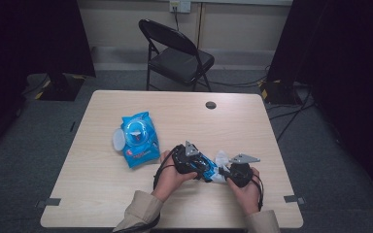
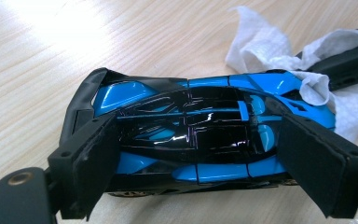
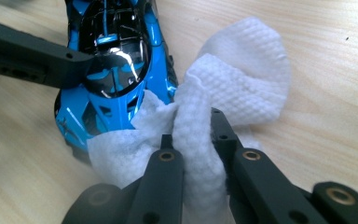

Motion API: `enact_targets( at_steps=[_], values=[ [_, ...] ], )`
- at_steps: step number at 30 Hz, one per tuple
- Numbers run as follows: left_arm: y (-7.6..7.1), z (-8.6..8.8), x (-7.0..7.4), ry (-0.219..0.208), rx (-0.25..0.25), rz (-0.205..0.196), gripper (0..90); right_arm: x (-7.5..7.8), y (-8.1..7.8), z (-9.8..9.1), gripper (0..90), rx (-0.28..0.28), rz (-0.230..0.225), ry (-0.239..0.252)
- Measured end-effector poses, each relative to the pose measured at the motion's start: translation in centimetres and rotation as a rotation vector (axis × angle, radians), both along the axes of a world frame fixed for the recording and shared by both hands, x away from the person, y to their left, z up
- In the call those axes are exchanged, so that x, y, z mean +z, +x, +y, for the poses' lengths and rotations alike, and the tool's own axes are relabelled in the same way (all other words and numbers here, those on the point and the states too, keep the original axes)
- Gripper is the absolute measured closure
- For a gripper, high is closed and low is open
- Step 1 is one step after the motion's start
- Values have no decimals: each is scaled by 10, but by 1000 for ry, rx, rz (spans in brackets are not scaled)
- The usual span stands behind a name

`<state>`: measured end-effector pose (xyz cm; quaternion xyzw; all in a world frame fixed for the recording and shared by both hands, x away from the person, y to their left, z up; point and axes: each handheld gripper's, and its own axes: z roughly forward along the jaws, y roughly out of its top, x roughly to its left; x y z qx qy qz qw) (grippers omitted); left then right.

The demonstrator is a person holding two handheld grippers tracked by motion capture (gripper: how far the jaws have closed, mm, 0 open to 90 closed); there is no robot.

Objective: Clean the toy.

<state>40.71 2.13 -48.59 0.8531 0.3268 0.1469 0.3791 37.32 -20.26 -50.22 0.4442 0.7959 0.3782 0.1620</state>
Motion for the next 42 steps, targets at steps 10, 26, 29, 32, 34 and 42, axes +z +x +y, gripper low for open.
enact_targets(
  at_steps=[10, 26, 29, 32, 34, 42],
  values=[
    [0, 0, 0, 1, 0, 1, 132, 2, -12, 1, 851, 21, 16, -8],
    [-1, 0, 0, -3, 1, -5, 140, 4, -28, 6, 854, 64, 36, -10],
    [-1, 0, 0, 6, 0, -2, 142, 4, -31, 7, 855, 71, 48, -1],
    [-1, 0, 1, 3, 4, -1, 145, 4, -34, 11, 854, 90, 49, -6],
    [-1, 0, 0, 1, 5, -8, 147, 5, -35, 12, 855, 90, 47, -12],
    [-2, -1, 1, 4, 5, -2, 154, 4, -36, 19, 857, 124, 65, 17]
  ],
)
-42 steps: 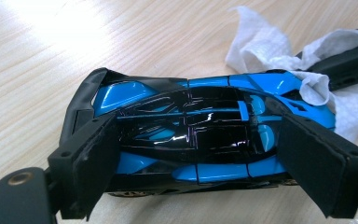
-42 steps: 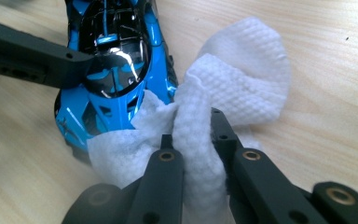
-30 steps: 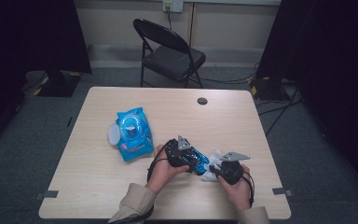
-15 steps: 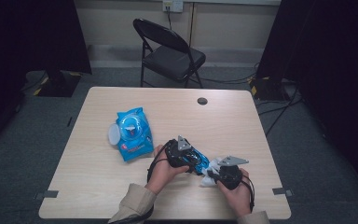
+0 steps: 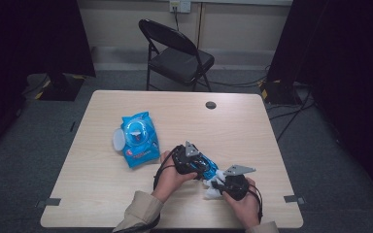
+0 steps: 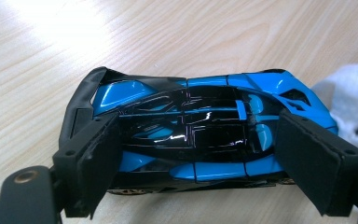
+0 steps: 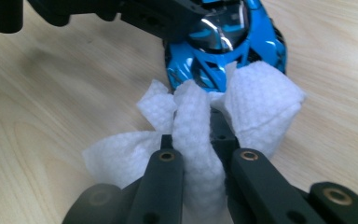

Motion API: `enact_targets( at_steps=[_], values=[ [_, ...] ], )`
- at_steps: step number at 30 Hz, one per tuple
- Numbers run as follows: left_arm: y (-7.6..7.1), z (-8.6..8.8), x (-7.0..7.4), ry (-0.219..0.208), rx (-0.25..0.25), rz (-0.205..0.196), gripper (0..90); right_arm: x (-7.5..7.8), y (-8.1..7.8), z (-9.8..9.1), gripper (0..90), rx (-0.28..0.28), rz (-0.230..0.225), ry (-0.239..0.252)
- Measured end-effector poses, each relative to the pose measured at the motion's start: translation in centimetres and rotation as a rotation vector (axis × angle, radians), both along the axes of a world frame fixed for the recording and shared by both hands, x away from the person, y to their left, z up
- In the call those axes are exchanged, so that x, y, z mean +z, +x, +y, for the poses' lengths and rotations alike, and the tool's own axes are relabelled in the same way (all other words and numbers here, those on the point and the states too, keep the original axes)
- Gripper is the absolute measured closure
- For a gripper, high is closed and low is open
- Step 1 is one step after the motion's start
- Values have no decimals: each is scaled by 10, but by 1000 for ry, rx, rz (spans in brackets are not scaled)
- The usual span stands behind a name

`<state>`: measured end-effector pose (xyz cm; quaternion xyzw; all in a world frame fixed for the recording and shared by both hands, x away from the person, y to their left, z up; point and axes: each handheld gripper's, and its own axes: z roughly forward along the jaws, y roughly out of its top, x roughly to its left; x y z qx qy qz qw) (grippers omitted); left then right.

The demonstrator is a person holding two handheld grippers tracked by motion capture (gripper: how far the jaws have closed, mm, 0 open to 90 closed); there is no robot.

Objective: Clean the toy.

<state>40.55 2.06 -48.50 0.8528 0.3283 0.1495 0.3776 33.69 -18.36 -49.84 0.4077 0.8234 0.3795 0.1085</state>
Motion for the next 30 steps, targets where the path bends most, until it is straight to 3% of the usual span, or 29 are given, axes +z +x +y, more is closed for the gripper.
enact_targets(
  at_steps=[17, 30],
  values=[
    [0, 0, 1, 9, 0, 1, 161, -1, -2, 16, 856, 44, -7, 9],
    [0, 0, 1, 6, -2, 2, 161, -4, 1, 29, 853, 104, -11, 48]
  ],
)
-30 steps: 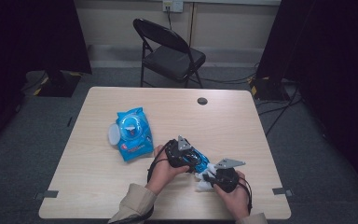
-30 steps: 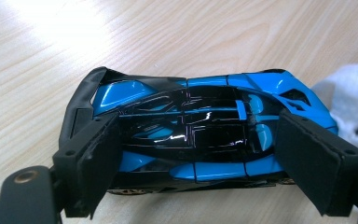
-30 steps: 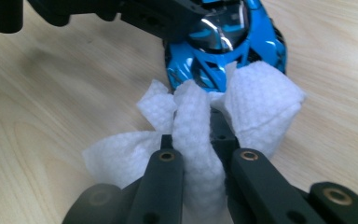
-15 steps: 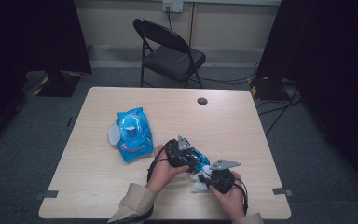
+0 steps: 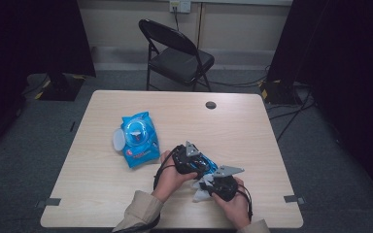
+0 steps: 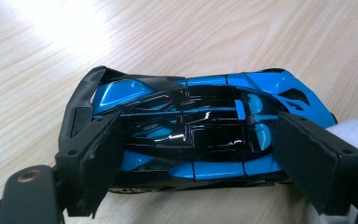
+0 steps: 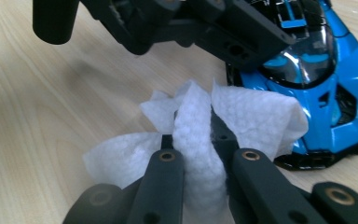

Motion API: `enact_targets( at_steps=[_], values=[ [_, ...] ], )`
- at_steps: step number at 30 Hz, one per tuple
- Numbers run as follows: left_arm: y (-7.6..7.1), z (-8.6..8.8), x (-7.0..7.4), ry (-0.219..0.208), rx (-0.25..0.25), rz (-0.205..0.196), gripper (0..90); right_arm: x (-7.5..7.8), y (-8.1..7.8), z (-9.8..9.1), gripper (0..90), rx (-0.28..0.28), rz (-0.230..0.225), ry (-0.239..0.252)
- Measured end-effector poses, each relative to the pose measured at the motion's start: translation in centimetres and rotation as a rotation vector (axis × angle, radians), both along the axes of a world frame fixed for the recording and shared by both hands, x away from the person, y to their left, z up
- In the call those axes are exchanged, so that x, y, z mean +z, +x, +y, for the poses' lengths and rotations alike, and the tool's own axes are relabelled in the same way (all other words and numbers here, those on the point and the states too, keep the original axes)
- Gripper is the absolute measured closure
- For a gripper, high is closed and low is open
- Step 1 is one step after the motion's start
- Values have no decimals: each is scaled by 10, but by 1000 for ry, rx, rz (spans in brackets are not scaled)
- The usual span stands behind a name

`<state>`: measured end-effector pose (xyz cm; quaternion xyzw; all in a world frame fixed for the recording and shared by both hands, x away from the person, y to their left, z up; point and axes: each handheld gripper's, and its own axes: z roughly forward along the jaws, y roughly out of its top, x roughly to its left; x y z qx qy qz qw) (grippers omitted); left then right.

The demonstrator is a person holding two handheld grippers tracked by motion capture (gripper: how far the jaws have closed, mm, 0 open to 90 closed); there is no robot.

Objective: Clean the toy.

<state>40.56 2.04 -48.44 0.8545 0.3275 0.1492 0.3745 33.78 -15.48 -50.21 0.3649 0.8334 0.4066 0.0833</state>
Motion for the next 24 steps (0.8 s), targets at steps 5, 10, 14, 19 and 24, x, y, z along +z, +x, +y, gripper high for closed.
enact_targets(
  at_steps=[5, 10, 14, 19, 24],
  values=[
    [0, 0, 0, -2, -1, 2, 161, 3, -1, -1, 854, 23, 9, 32],
    [0, 0, -1, -8, 0, -2, 161, 13, 0, -15, 854, -5, 1, 54],
    [0, 0, 0, -4, 0, -8, 161, 23, 2, -36, 855, -56, -9, 97],
    [0, 0, -1, -8, 2, -7, 161, 31, 5, -63, 855, -157, -69, 150],
    [-1, -1, 0, -4, 2, 0, 161, 26, 11, -72, 855, -244, -102, 146]
  ],
)
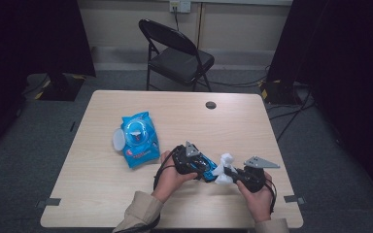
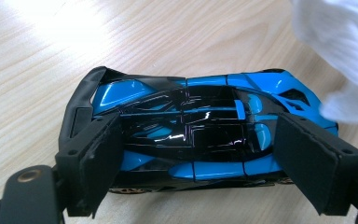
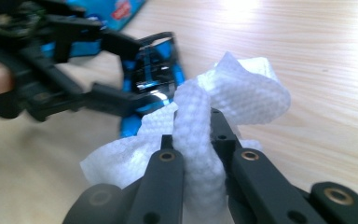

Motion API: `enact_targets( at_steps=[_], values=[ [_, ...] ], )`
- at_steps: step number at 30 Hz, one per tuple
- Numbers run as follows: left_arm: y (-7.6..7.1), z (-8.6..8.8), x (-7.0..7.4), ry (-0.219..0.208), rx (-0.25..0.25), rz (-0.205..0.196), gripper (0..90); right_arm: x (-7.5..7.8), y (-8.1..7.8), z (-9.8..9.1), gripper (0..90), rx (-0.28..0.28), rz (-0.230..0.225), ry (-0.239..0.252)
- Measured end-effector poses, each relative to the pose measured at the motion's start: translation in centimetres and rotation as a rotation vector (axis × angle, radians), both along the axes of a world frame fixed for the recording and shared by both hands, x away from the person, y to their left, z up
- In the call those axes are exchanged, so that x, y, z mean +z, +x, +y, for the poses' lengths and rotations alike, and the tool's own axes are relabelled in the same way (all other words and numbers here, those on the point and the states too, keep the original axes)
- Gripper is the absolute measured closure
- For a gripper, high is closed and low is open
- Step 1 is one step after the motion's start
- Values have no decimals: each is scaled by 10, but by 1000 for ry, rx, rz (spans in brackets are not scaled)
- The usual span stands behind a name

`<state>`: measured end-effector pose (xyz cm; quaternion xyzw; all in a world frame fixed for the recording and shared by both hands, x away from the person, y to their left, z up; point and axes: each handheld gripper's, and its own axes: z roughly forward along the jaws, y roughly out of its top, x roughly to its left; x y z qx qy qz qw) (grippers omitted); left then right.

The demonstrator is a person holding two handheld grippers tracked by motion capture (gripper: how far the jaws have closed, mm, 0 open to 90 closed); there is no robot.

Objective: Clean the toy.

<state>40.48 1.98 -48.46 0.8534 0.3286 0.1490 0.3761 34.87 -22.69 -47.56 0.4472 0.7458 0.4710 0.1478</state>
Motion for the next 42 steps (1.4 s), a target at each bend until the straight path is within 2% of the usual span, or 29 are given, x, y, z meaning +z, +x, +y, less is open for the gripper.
enact_targets(
  at_steps=[4, 5, 8, 14, 15, 18, 23, 28, 33, 42],
  values=[
    [0, -1, 1, 7, -2, 1, 161, -6, 9, -2, 853, -57, -8, -11],
    [0, -1, 1, 7, -4, 6, 161, -7, 11, -1, 853, -70, -12, -27],
    [0, -1, 0, 4, -4, 2, 161, -14, 16, 2, 852, -81, 7, -42],
    [-1, -2, 0, 0, -5, 3, 161, -30, 21, 13, 848, -54, 60, -127],
    [-1, -2, 0, 4, -7, 1, 161, -30, 21, 15, 848, -43, 47, -135],
    [0, -2, 0, 2, -6, 4, 161, -30, 20, 21, 849, -12, 52, -169],
    [0, -2, 0, 0, -6, 3, 161, -29, 17, 20, 849, -4, 75, -161],
    [0, -2, 0, 1, -7, 2, 161, -26, 10, 21, 852, 24, 93, -174],
    [0, -2, 0, 1, -9, 2, 161, -25, 3, 24, 852, 54, 95, -185],
    [0, -1, 0, 3, -11, 3, 161, -25, -5, 26, 852, 68, 104, -174]
  ],
)
